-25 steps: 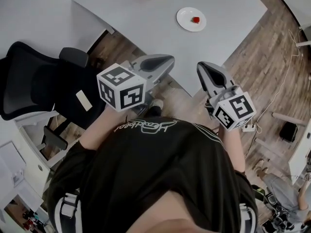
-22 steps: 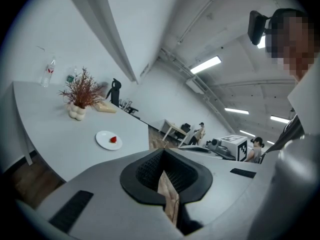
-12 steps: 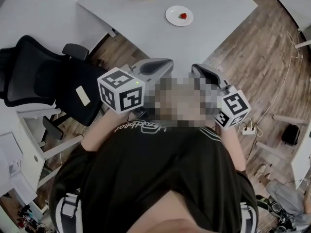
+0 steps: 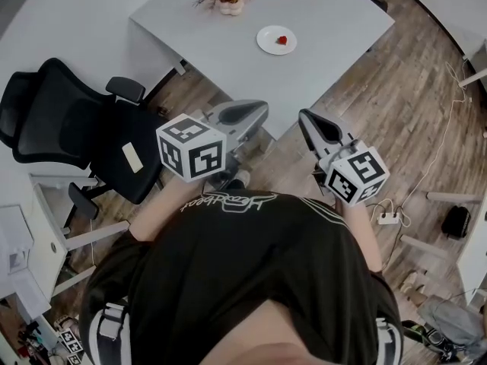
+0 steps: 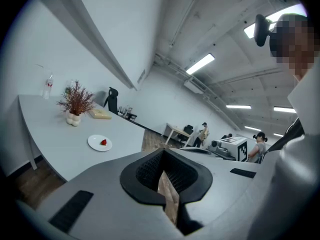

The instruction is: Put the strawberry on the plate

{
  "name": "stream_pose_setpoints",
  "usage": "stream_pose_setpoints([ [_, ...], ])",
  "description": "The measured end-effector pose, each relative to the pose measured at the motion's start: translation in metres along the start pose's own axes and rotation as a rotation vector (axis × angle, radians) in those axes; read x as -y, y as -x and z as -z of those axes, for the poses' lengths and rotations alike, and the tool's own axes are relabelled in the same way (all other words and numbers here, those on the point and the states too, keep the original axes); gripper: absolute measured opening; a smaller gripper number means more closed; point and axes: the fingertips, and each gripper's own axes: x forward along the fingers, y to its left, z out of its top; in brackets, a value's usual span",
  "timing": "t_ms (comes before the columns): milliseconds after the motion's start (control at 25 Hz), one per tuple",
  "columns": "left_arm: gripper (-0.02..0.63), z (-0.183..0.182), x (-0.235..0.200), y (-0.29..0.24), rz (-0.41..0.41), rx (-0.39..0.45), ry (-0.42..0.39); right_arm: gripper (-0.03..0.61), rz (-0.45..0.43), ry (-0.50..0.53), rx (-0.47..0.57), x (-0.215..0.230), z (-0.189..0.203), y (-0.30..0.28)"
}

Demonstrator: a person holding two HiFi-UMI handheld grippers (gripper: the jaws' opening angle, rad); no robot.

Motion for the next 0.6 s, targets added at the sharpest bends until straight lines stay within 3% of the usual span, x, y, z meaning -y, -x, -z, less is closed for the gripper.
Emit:
stream_pose_setpoints([
  [600, 0.006, 0.013, 0.029, 0.018, -0.022, 0.007, -0.022, 0.009, -0.020, 0.012, 0.028, -0.022, 0.000, 0.023],
])
